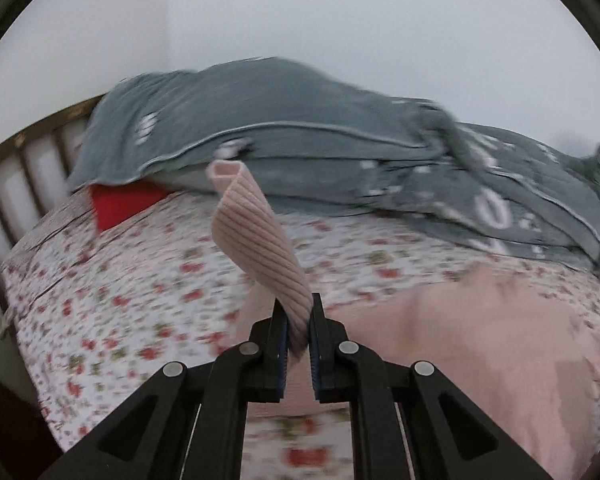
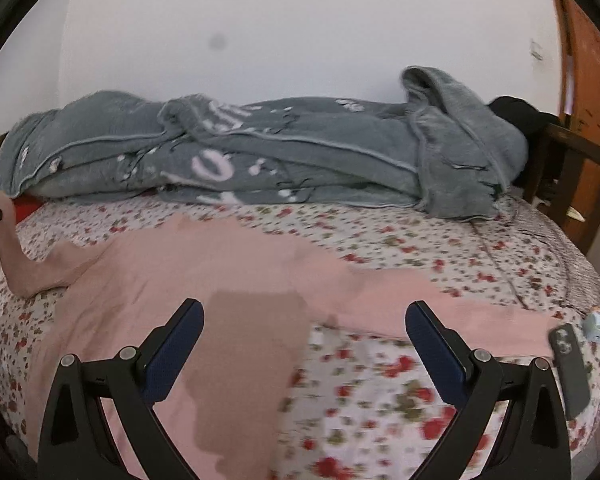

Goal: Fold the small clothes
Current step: 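Fold the held sleeve across the sweater body and open the left gripper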

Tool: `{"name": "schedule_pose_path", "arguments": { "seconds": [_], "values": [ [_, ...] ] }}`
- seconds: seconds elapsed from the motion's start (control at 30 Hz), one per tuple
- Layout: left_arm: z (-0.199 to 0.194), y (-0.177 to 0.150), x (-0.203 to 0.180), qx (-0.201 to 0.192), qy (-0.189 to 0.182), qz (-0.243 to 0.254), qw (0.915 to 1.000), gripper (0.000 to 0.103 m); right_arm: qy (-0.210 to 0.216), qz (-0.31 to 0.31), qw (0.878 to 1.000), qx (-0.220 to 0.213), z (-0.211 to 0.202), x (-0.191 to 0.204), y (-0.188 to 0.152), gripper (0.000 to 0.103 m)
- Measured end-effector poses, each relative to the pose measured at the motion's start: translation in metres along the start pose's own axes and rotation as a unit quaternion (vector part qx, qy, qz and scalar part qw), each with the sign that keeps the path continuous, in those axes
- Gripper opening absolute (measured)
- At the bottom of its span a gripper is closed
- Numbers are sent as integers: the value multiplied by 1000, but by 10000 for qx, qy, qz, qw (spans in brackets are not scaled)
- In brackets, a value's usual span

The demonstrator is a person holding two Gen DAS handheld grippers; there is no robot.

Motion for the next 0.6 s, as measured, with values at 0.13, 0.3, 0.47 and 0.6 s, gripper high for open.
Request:
{"name": "schedule_pose_path", "arguments": {
  "seconds": [0.13,0.3,0.47,0.6],
  "values": [
    [-6,21,-70,-65,-300,300,9991,9,-61,94,9999,-49,-4,-34,7,99],
    [-11,34,-163,-124,-792,653,9946,9,-144,225,9996,-42,-3,-74,11,99],
    [-12,39,-260,-76,-1381,962,9857,9,-216,297,9993,0,2,-101,11,99],
    [-13,26,-324,26,-1816,1181,9762,9,-287,341,9989,112,12,-119,4,99]
  ]
}}
Point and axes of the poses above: each gripper's, at about its wrist camera, not at the fingertips, and z roughly the way its jaws point, x to its left, y to its top, the point moved 8 cm from there along z, roughly the way its jaws point, and after that the axes turned 12 degrees about z, right-handed, at the moved point
